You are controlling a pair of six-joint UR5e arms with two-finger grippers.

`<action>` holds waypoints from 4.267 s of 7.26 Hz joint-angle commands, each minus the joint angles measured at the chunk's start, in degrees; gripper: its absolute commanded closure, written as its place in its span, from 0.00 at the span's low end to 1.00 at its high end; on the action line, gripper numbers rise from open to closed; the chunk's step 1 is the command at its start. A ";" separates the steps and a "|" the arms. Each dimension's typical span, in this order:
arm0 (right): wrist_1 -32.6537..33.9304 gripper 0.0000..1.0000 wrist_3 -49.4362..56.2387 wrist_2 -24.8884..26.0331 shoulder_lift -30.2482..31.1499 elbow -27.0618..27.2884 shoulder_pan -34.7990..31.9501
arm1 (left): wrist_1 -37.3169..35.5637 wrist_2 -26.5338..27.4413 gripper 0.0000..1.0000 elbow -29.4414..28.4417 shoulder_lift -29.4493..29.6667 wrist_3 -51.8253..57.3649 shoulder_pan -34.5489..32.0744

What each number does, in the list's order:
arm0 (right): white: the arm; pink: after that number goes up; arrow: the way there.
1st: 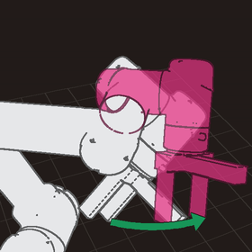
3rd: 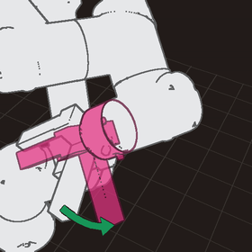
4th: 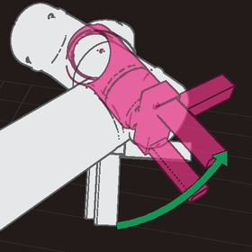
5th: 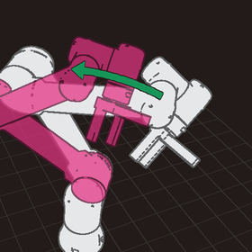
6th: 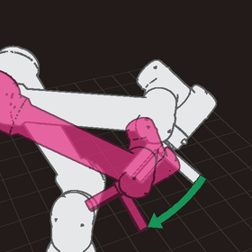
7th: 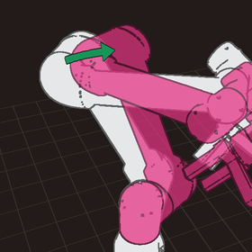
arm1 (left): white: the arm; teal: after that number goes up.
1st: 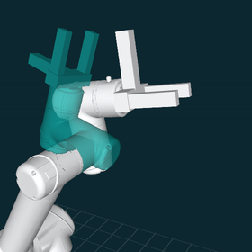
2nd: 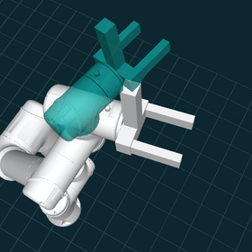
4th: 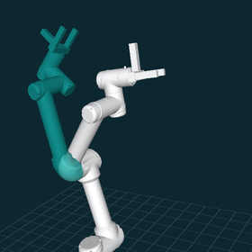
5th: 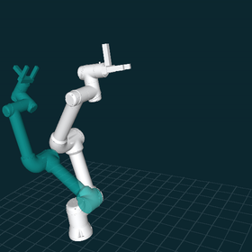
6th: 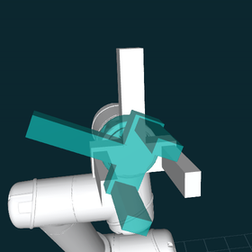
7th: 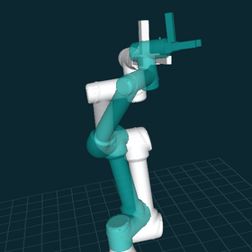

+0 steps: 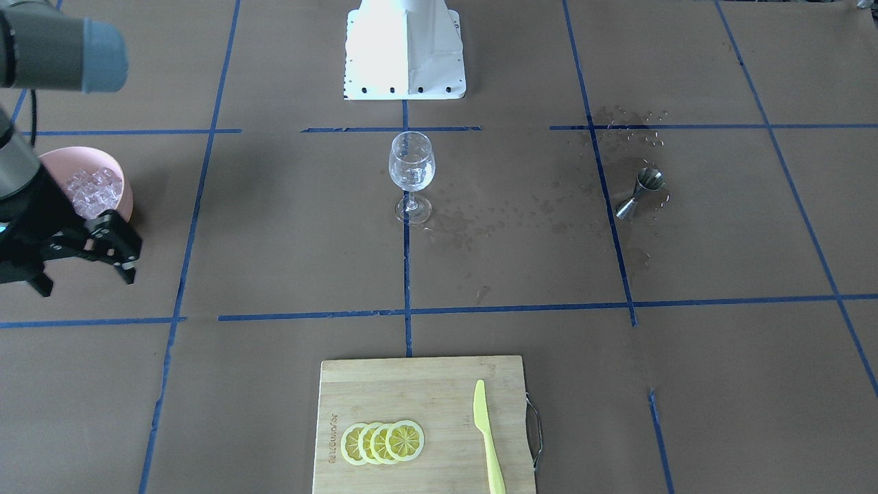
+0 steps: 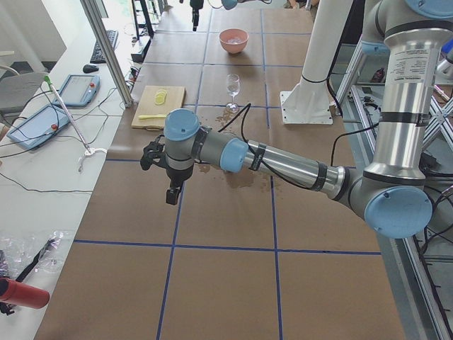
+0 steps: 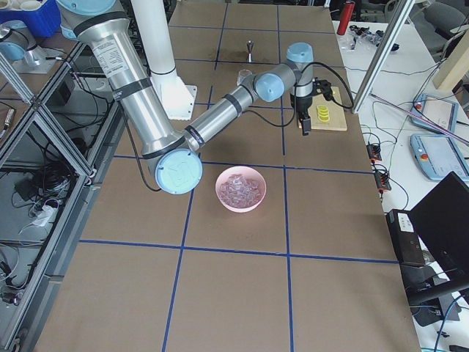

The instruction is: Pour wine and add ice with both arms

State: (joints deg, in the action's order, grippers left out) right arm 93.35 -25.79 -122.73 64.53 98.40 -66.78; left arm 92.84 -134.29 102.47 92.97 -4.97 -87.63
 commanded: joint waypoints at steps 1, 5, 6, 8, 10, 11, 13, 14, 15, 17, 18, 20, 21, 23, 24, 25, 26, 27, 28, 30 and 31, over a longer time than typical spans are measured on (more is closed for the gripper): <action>0.34 0.00 21.13 -11.17 4.26 -11.07 -12.88 | 0.24 0.17 0.00 -2.44 -1.98 0.05 -1.31; -0.54 0.00 29.89 -11.92 15.59 -13.58 -19.43 | 0.15 -0.18 0.00 -3.15 -4.89 0.05 -1.58; -0.80 0.00 29.74 -11.74 17.54 -13.50 -19.44 | 0.24 0.08 0.00 -2.81 -6.81 0.05 -1.58; -0.80 0.00 29.30 -15.31 19.31 -12.44 -21.79 | -0.02 0.08 0.00 -2.88 -8.06 0.05 -1.58; -1.41 0.00 29.83 -20.89 21.33 -11.22 -25.05 | -0.11 0.08 0.00 -3.15 -9.28 -0.04 -1.58; -1.50 0.00 29.57 -19.14 21.77 -10.34 -25.15 | -0.20 0.08 0.00 -3.24 -9.38 -0.21 -1.58; -3.78 0.00 29.22 -13.95 22.73 -10.33 -25.15 | -0.11 0.08 0.00 -5.69 -9.21 -0.47 -1.49; -3.79 0.00 29.13 -13.94 22.74 -10.33 -25.15 | -0.11 0.08 0.00 -5.79 -8.95 -0.56 -1.40; -3.79 0.00 29.13 -13.94 22.83 -10.51 -25.15 | -0.20 0.08 0.00 -5.70 -8.16 -0.56 -1.32; -3.70 0.00 28.95 -14.12 22.65 -11.21 -25.15 | -0.20 -0.01 0.00 -5.79 -7.37 -0.74 -1.23; -3.70 0.00 28.95 -14.03 22.48 -11.38 -25.06 | -0.20 -0.27 0.00 -5.96 -7.36 -0.74 -1.23; -3.70 0.00 28.95 -14.03 22.21 -11.47 -25.06 | -0.29 -0.36 0.00 -6.05 -7.45 -1.00 -1.31; -3.70 0.00 28.95 -14.03 22.30 -11.47 -25.06 | -0.29 -0.45 0.00 -6.05 -7.54 -1.96 -1.31; -3.70 0.00 28.95 -14.03 22.30 -11.56 -25.06 | 0.50 -0.36 0.00 -5.70 -7.27 -6.71 -1.23; -3.70 0.00 28.95 -14.03 22.21 -11.56 -25.06 | 1.37 -0.36 0.00 -5.88 -6.75 -6.63 -1.23; -3.70 0.00 28.95 -14.03 22.13 -11.48 -25.06 | 3.64 -0.36 0.00 -6.14 -6.75 -6.63 -1.23; -3.70 0.00 28.95 -14.11 22.13 -11.47 -25.06 | 4.36 -0.36 0.00 -6.14 -6.75 -6.54 -1.23; -3.70 0.00 28.95 -14.12 22.13 -11.47 -25.06 | 4.46 -0.36 0.00 -6.23 -6.75 -6.37 -1.23; -3.70 0.00 28.95 -14.20 22.13 -11.47 -25.06 | 4.55 -0.36 0.00 -6.23 -6.75 -6.36 -1.23; -3.70 0.00 28.95 -14.20 22.13 -11.47 -25.06 | 4.55 -0.27 0.00 -6.23 -6.05 -6.36 -1.23; -3.70 0.00 28.95 -14.20 22.13 -11.47 -25.06 | 4.55 -0.18 0.00 -6.66 -5.78 -6.36 -1.23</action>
State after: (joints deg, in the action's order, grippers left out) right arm 89.65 3.16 -136.93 86.66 86.92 -91.85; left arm 97.37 -134.55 96.12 86.80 -11.34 -88.86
